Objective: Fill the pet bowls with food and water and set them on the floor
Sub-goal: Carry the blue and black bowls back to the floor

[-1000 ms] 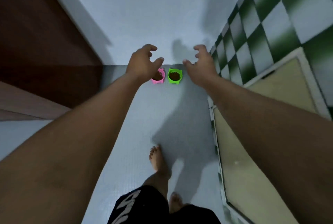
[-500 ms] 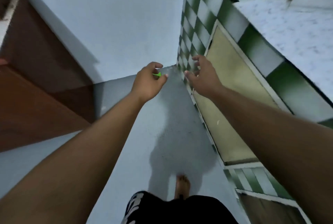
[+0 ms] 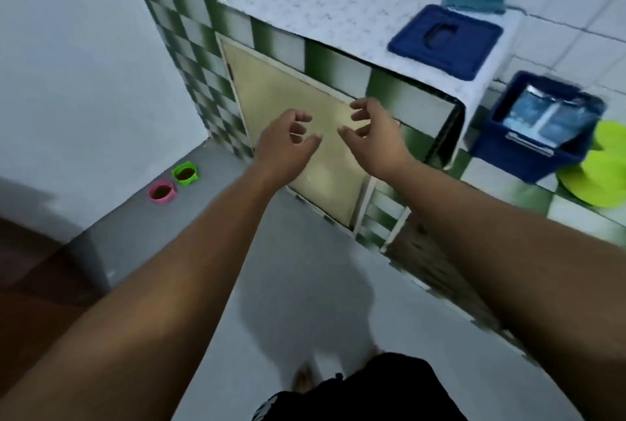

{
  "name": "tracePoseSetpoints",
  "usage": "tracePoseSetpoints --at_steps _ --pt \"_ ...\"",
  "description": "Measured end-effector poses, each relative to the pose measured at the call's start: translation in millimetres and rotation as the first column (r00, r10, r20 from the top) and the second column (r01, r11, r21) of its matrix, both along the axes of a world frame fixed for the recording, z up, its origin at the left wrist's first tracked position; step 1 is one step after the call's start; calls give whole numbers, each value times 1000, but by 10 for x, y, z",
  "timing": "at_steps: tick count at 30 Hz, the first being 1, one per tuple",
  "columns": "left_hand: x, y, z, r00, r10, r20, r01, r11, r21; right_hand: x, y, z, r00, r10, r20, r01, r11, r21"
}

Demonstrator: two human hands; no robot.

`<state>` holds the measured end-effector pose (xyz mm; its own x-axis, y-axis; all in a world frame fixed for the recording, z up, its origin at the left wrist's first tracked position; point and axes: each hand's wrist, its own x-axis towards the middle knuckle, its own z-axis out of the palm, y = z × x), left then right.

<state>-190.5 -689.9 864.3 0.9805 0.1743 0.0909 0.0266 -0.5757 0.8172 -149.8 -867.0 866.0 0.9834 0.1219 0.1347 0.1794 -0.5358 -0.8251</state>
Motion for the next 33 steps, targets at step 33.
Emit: tracePoseSetpoints --at_steps 33 --pt "737 -6505 -767 817 -545 -189 494 830 -258 -740 -6603 -837 619 -736 -273 767 642 7"
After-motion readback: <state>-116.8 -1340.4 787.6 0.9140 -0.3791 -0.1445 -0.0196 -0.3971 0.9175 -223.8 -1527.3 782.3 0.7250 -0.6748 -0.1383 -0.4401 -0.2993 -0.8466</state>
